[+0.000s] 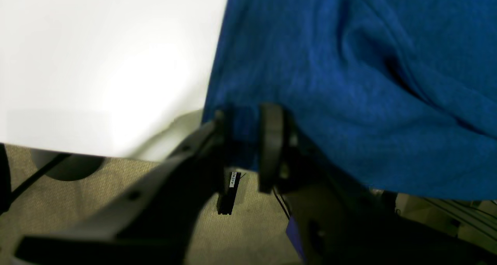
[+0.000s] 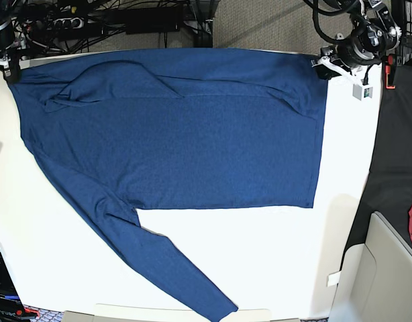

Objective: Fold the T-shirt properly
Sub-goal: 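Regrasp the shoulder corners and drag the shirt toward the robot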

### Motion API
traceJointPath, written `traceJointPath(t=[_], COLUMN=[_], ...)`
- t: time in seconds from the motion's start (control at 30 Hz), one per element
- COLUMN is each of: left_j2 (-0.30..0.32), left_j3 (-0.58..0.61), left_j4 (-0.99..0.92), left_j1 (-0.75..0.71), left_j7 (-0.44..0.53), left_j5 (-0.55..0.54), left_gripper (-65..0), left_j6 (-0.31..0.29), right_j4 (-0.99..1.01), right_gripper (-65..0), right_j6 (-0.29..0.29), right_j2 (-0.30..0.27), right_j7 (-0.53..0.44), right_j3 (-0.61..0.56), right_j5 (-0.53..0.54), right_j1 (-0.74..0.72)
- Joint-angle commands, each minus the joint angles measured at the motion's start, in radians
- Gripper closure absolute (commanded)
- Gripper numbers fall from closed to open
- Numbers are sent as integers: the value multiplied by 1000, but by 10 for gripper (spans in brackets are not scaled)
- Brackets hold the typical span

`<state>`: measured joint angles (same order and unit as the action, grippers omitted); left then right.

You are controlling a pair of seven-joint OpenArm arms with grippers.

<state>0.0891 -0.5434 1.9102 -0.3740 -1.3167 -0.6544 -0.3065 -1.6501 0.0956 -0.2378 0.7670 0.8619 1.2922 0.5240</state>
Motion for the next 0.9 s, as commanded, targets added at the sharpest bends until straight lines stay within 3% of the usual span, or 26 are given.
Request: traceJointPath(t=[0.0, 0.1, 0.43, 0.6, 0.73, 0.87], left_j2=[8, 8, 8, 10, 10, 10], left_j3=[-11, -11, -13, -13, -13, -13], left_j4=[19, 21, 21, 28, 70, 70], left_j1=[0, 2, 5, 7, 7, 7], left_j7=[-17, -16, -16, -16, -24, -24], left_j5=[-9, -9, -9, -9, -9, -9], left_gripper=[-187, -228, -233, -240, -270, -270], left_j6=[-1, -1, -1, -1, -1, -1], right_j4=[-17, -17, -14, -9, -12, -11], right_gripper=[-7, -7, -9, -150, -124, -204], right_j6=[8, 8, 8, 6, 5, 5], right_j2=[-21, -18, -11, -2, 28, 30], right_j7=[-1, 47, 52, 58, 58, 58], right_j3=[9, 12, 13, 13, 13, 13], right_j5=[22, 22, 22, 28, 30, 20], right_j1=[5, -5, 3, 12, 17, 18])
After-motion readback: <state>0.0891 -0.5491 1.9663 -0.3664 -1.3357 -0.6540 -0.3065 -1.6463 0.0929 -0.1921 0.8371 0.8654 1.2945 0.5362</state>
